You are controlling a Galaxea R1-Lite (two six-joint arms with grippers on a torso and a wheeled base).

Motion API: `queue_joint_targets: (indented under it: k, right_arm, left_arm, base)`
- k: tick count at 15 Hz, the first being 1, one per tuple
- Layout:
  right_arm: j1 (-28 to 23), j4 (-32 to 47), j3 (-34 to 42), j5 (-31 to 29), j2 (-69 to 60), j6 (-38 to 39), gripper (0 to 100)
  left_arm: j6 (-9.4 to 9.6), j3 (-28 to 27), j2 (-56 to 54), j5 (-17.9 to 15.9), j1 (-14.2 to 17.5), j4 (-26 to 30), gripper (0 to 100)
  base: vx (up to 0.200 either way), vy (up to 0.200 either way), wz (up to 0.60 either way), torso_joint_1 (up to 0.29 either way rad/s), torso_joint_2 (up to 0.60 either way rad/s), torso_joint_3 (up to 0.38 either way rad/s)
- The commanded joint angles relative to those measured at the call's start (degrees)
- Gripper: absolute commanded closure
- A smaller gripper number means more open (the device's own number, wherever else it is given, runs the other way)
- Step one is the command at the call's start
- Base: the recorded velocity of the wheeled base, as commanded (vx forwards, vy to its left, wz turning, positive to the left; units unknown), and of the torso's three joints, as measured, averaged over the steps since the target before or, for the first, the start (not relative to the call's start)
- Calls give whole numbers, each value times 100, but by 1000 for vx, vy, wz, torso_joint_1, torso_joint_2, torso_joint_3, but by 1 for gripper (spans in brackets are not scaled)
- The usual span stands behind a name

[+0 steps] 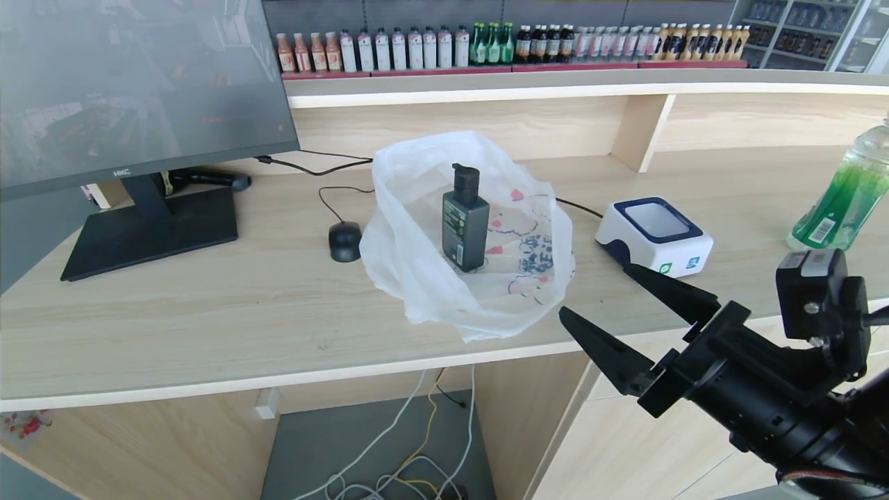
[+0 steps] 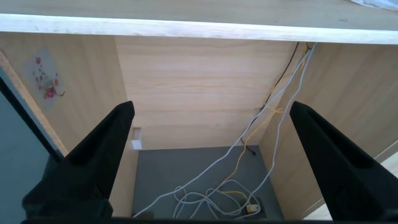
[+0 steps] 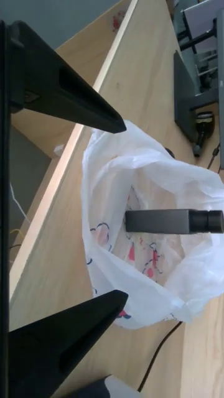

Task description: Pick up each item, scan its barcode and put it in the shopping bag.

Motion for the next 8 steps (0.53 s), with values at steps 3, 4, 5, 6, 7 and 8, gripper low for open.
queue_joint_targets:
  k: [3, 4, 5, 6, 7, 8]
  right_arm:
    - [16, -15, -11, 9, -70, 7, 0]
    - [16, -15, 24, 9, -114, 16, 0]
    - [16, -15, 77, 9, -176, 87, 0]
    - [24, -15, 165, 1, -220, 122, 0]
    - [16, -15, 226, 1, -290, 122, 0]
    - [16, -15, 226, 1, -325, 122, 0]
  left_arm:
    - [-4, 0, -2, 0, 2, -11, 0]
    - [-13, 0, -2, 0, 2, -2, 0]
    - [-21, 0, -2, 0, 2, -2, 0]
    - [-21, 0, -2, 0, 2, -2, 0]
    - [-21, 0, -2, 0, 2, -2, 0]
    - [-30, 0, -2, 0, 2, -2, 0]
  base:
    - [0, -200, 0, 4, 2, 1]
    - [0, -200, 0, 7, 7, 2]
    - [0, -200, 0, 2, 2, 2]
    - [0, -200, 0, 2, 2, 2]
    - [0, -200, 0, -2, 2, 2]
    - [0, -200, 0, -2, 2, -2]
